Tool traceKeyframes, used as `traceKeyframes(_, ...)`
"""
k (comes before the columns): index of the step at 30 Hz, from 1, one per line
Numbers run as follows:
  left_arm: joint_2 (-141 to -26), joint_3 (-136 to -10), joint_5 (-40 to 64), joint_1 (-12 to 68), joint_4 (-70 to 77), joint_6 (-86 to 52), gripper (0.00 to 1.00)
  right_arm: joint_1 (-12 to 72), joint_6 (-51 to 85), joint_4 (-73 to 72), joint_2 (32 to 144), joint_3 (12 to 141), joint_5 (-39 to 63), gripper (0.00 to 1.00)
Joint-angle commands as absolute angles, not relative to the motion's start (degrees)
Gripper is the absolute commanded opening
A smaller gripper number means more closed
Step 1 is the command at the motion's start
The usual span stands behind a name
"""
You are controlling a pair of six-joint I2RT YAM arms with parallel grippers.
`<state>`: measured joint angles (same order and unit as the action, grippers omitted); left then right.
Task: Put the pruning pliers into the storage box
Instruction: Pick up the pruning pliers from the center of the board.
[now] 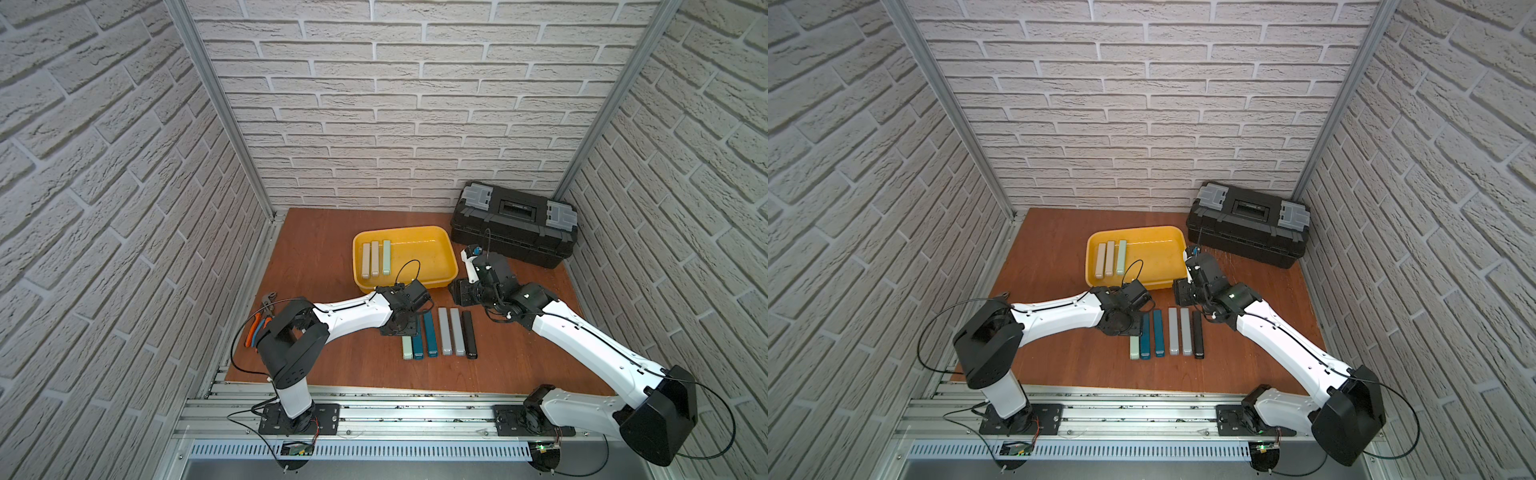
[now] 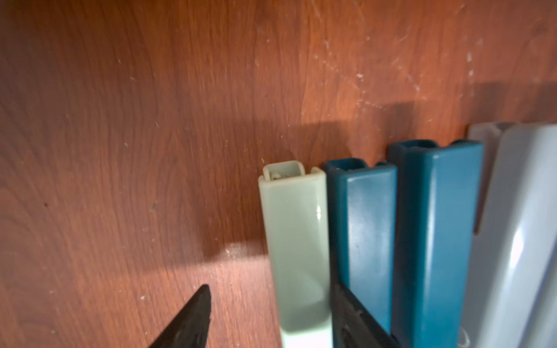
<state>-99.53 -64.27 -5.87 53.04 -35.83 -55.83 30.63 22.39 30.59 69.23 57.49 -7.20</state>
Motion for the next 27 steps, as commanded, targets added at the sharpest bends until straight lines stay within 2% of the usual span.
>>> traceKeyframes(1, -100.36, -64.16, -6.49, 53.09, -36.76, -56.75, 0.65, 31.03, 23.47, 28.13, 69.35, 56.54, -6.86, 0.64)
traceKeyframes(17, -101.91, -64.95, -7.3, 52.38, -38.83, -56.87, 0.64, 31.03, 23.53, 27.69, 69.8, 56.43, -6.64, 0.64)
traceKeyframes(27, -105.36, -66.58, -9.14, 52.21, -39.86, -55.14, 0.59, 31.03, 23.99, 27.33, 69.94, 56.67, -6.46, 0.64)
